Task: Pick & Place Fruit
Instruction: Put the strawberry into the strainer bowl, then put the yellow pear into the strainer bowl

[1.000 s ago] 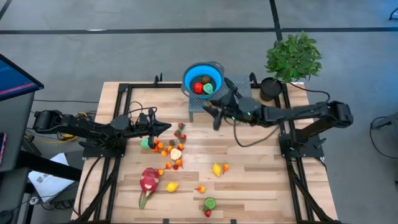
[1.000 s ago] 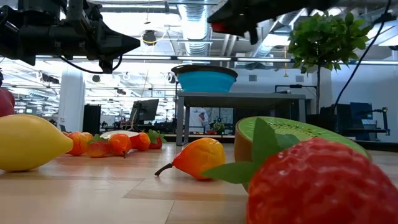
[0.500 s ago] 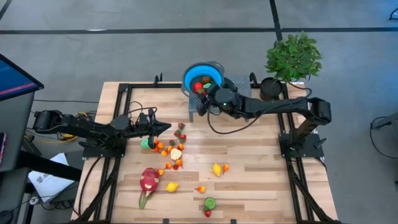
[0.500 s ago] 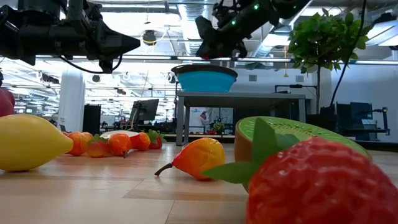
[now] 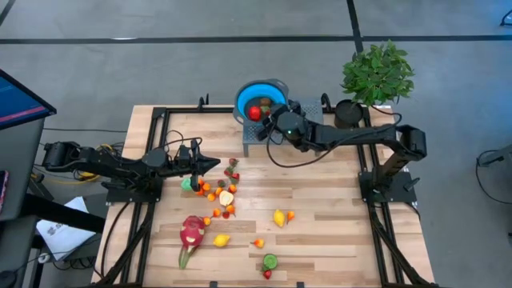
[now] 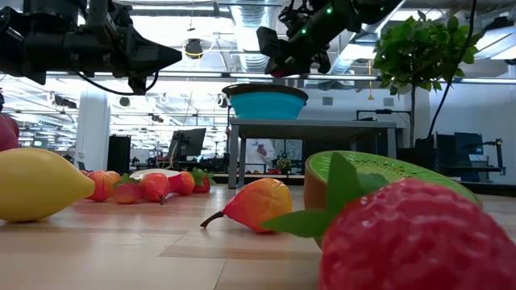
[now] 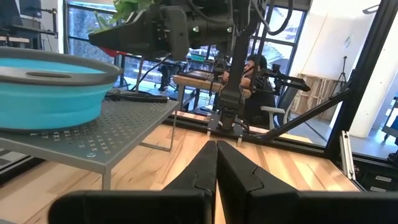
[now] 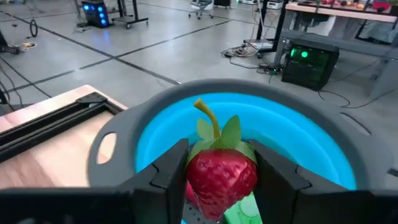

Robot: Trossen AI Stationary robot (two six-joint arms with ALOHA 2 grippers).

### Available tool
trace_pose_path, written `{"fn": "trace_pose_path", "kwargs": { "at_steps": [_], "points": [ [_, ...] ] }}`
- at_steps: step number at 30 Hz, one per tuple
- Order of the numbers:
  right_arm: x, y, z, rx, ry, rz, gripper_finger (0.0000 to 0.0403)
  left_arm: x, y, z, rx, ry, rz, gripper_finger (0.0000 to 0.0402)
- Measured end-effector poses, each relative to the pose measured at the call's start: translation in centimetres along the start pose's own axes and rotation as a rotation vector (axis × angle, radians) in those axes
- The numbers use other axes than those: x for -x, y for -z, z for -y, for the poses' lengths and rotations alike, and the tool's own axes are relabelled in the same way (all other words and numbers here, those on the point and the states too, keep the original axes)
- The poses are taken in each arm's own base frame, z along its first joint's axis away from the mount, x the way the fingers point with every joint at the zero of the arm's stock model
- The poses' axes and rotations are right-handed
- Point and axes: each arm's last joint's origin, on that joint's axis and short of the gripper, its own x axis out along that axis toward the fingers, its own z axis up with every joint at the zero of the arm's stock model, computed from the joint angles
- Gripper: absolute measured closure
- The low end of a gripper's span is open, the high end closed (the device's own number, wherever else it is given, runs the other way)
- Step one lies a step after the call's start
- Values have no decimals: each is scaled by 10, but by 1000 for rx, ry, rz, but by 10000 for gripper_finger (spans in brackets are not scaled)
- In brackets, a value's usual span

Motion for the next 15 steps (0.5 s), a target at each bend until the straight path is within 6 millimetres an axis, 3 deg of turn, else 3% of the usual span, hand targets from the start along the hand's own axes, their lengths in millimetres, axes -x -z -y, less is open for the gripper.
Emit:
{"fn": "trace_pose_path", "kwargs": {
  "at_steps": [4,15],
  "points": [
    [0,0,0,-1,1,0,242,0,0,0,1,0,0,401],
    [0,0,0,-4,-2,1,136,0,0,0,1,0,-1,401]
  ]
}}
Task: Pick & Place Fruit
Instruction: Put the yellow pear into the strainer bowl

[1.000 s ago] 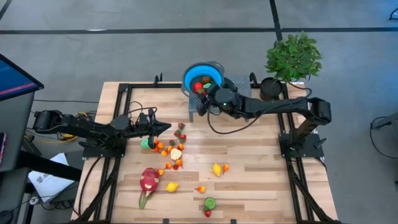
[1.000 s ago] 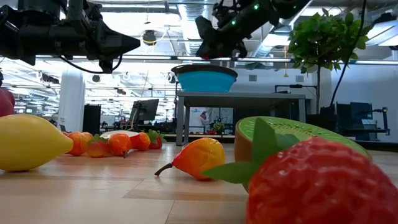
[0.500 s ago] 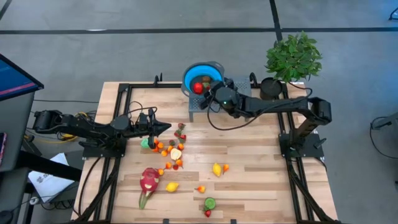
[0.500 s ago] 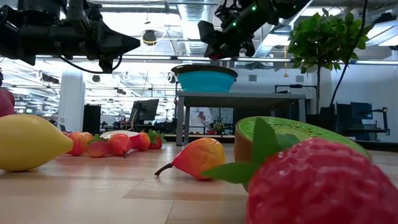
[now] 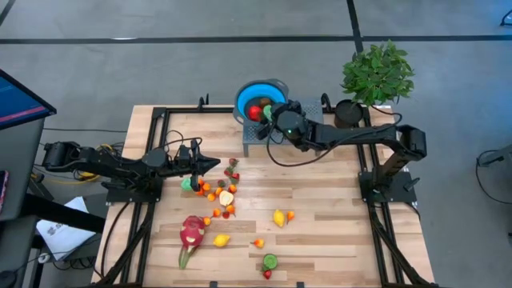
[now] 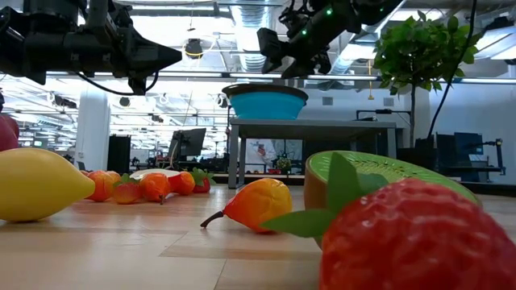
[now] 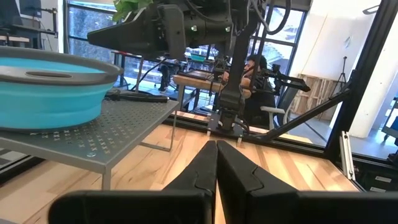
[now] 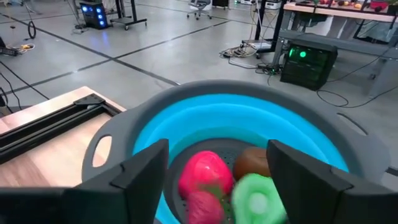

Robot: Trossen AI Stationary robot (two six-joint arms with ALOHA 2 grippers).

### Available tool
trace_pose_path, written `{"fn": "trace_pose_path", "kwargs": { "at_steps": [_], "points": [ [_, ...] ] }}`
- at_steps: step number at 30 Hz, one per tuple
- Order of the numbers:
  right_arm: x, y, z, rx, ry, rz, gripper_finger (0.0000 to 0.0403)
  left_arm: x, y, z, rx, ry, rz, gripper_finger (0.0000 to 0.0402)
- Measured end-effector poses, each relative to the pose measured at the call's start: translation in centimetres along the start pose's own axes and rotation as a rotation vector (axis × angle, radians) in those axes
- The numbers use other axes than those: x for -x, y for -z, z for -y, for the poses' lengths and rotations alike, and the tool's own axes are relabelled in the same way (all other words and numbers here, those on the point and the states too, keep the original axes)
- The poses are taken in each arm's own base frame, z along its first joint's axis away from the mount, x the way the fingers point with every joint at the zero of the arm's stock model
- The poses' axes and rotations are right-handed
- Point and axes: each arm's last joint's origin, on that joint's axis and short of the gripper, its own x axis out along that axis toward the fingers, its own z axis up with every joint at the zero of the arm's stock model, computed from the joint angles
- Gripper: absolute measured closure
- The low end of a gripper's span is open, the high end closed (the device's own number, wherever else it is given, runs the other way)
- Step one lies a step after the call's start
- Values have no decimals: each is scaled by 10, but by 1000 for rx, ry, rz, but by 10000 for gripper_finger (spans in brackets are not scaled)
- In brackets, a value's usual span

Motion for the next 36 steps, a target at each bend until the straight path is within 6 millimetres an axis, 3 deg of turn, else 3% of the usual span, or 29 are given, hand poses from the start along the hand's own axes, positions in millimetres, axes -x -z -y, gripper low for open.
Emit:
{"fn": "trace_pose_path", "kwargs": {
  "at_steps": [5,10,20,28,36],
  "points": [
    [8,-3,-7,3,-31,19,139,0,0,0,0,2,0,401],
    [22,-5,-17,30,-77,38,166,0,0,0,0,2,0,401],
    [45,11,-37,195,-145,-45,279,0,0,0,0,-1,0,401],
    [84,18,-18,278,-229,-306,394,0,0,0,0,-1,0,401],
    [130,37,3,267,-298,-523,400,0,0,0,0,-1,2,401]
  ]
}}
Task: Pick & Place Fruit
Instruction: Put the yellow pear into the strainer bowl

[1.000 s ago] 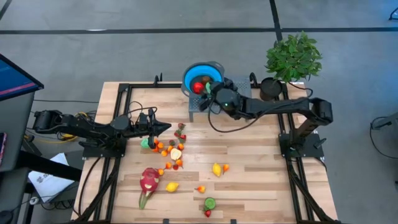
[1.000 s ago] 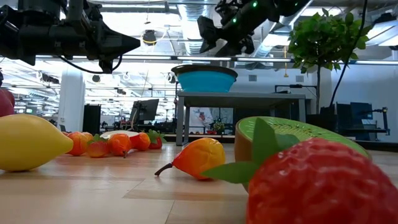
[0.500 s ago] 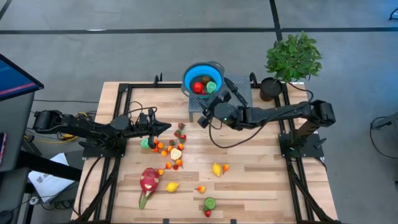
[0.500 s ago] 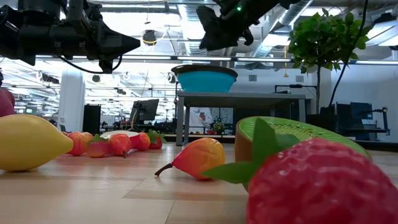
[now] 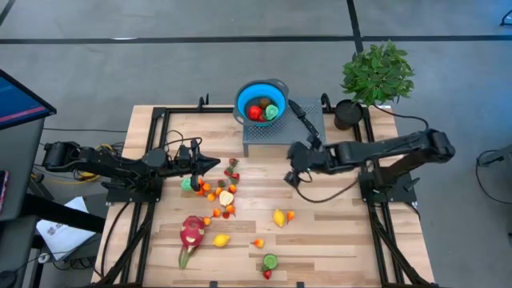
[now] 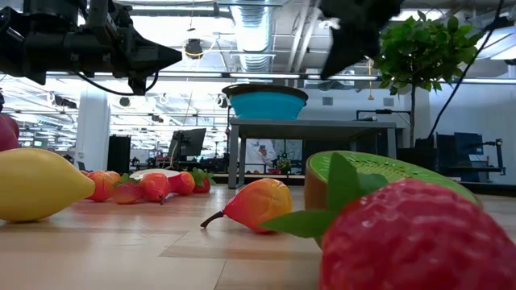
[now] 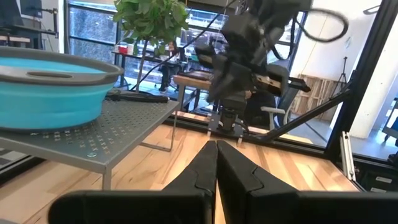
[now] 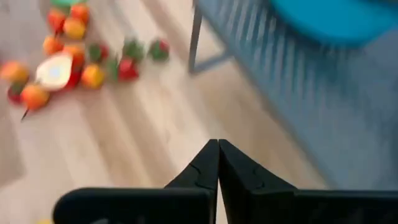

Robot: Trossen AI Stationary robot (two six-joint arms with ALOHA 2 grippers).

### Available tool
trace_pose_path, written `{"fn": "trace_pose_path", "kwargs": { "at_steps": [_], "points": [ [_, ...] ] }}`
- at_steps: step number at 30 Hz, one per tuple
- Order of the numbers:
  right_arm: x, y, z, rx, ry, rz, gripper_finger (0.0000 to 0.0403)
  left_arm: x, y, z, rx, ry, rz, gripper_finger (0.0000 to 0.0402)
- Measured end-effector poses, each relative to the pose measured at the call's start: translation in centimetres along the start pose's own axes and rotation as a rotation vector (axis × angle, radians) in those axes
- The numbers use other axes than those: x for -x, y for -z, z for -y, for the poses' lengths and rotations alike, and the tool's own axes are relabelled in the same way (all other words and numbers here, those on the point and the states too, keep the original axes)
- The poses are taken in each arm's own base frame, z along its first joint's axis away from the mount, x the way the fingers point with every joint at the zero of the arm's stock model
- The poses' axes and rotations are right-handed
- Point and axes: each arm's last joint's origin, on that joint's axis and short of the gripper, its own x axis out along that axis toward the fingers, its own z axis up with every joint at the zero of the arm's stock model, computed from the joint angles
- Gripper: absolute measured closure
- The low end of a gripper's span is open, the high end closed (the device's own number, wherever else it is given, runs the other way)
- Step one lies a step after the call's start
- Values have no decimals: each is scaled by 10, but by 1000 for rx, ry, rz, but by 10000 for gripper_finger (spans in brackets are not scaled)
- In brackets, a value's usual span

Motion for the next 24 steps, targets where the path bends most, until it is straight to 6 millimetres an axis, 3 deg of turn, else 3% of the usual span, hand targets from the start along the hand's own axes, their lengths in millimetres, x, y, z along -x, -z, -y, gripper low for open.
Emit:
{"fn": "trace_pose_path", "kwargs": {
  "at_steps": [8,13,19,24],
  "points": [
    [10,63,1,-199,-81,-17,401,0,0,0,1,1,4,401],
    [11,97,-6,-222,-240,-45,401,0,-1,0,0,1,6,401],
    [14,116,-22,-55,-421,-111,401,0,-1,0,-1,2,7,401],
    [7,119,-26,-31,-415,-141,402,0,-1,0,0,2,7,401]
  ]
}}
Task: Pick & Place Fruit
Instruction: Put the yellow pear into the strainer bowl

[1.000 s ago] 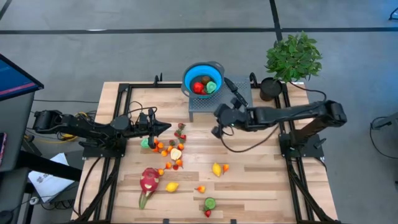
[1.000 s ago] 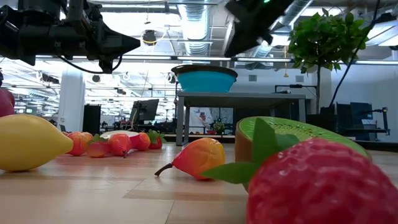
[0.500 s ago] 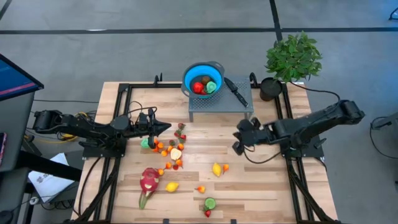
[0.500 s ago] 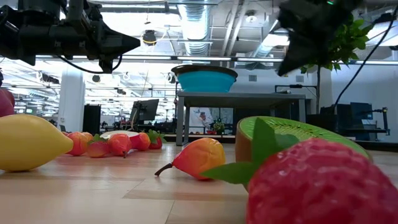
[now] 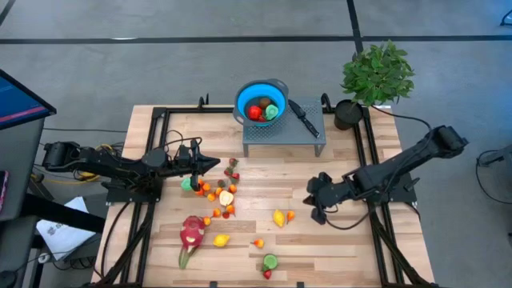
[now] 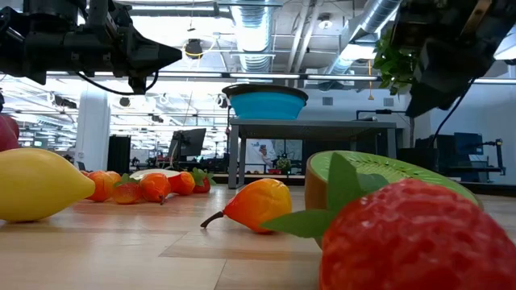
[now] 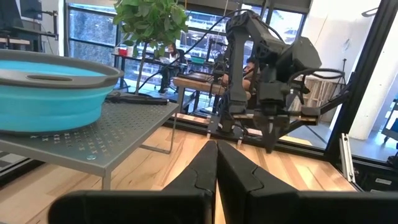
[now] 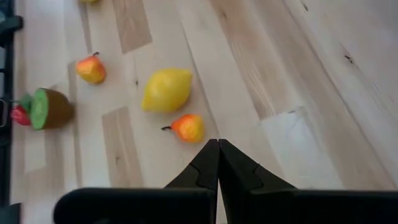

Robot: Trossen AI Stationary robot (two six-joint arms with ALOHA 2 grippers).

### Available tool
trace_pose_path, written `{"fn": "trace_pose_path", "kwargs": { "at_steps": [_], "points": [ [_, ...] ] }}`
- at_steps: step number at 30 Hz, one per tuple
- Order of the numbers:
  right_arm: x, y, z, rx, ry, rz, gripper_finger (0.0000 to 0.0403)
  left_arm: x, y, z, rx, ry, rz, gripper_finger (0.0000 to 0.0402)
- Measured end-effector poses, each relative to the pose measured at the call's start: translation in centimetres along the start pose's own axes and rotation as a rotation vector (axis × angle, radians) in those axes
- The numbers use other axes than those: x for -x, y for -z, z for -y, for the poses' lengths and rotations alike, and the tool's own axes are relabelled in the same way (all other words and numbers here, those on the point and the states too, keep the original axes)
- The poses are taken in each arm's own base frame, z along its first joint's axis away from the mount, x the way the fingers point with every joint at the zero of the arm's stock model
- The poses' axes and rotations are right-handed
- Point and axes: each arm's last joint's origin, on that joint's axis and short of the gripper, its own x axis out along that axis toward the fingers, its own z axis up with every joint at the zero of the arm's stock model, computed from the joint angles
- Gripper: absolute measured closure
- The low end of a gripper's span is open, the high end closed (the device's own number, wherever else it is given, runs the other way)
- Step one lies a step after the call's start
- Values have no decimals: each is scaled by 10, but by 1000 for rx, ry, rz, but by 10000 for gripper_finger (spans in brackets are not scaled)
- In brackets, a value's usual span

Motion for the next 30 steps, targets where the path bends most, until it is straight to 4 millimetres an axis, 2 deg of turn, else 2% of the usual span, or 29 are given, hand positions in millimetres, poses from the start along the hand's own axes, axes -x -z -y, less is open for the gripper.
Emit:
{"fn": "trace_pose_path", "kwargs": {
  "at_steps": [2,8,13,19,24,30],
  "points": [
    [-4,0,2,7,16,-11,402,0,0,0,1,0,1,401],
    [-19,0,-4,295,-60,-49,402,0,0,0,1,0,1,401],
    [-32,0,-7,318,-77,-45,400,0,0,0,1,0,0,401],
    [-37,0,-7,287,-88,-73,390,0,0,0,0,0,0,401],
    [-32,-11,-16,287,-117,-35,333,0,0,0,0,0,0,401],
    [-30,-16,-18,307,-122,-19,216,0,0,0,0,1,0,401]
  ]
}}
